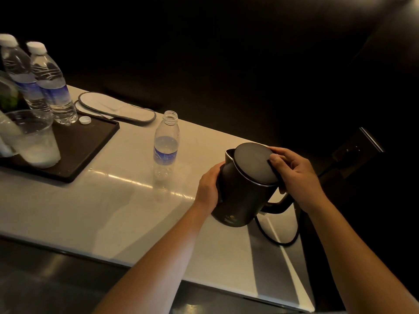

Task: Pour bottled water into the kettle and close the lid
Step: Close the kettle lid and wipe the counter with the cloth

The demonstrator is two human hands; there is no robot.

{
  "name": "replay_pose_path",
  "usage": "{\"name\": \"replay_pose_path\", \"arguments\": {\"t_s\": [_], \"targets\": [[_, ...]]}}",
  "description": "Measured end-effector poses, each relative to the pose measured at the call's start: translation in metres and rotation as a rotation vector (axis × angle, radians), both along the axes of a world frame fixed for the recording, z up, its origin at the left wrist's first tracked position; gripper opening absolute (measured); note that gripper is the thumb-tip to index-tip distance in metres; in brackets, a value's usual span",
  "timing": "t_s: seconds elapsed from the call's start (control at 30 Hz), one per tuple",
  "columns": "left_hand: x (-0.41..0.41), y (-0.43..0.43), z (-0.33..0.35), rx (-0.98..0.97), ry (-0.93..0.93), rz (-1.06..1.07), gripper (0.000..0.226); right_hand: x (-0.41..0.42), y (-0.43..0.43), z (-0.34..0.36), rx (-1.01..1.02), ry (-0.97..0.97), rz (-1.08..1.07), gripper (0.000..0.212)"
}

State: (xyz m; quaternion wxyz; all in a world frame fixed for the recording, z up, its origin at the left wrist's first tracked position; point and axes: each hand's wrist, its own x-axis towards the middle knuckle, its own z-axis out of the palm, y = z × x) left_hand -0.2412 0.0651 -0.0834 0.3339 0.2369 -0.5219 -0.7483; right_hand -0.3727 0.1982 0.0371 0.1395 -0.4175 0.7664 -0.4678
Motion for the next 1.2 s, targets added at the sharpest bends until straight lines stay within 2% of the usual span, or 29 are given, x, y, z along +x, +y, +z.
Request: {"name": "replay_pose_path", "arguments": {"t_s": [0.3, 0.47, 0.63, 0.77, 0.87, 0.97, 1.03, 1.1, 1.2], "targets": [[0.0, 0.029, -0.016, -0.088, -0.032, 0.273, 0.046, 0.03, 0.001, -0.025, -0.051, 0.12, -0.347, 0.041], [0.001, 0.053, -0.018, -0.135, -0.073, 0.446, 0.053, 0.039, 0.003, -0.025, -0.028, 0.155, -0.36, 0.042], [-0.005, 0.079, -0.009, -0.085, -0.155, 0.638, 0.051, 0.045, 0.005, -0.024, -0.035, 0.145, -0.36, 0.043], [-0.005, 0.085, -0.003, 0.134, -0.098, 0.77, 0.041, 0.046, 0.006, -0.024, -0.049, 0.117, -0.361, 0.047], [0.007, 0.077, 0.006, 0.399, -0.011, 0.791, 0.034, 0.045, 0.006, -0.023, -0.061, 0.109, -0.361, 0.046], [0.039, 0.06, 0.007, 0.729, -0.034, 0.654, 0.028, 0.044, 0.006, -0.023, -0.066, 0.111, -0.359, 0.045], [0.068, 0.05, 0.005, 0.851, -0.047, 0.541, 0.028, 0.043, 0.007, -0.023, -0.074, 0.113, -0.361, 0.045], [0.098, 0.042, 0.004, 0.796, -0.1, 0.522, 0.026, 0.043, 0.008, -0.023, -0.083, 0.121, -0.361, 0.046], [0.147, 0.029, 0.007, 0.514, -0.243, 0.586, 0.026, 0.042, 0.007, -0.024, -0.086, 0.138, -0.355, 0.046]]}}
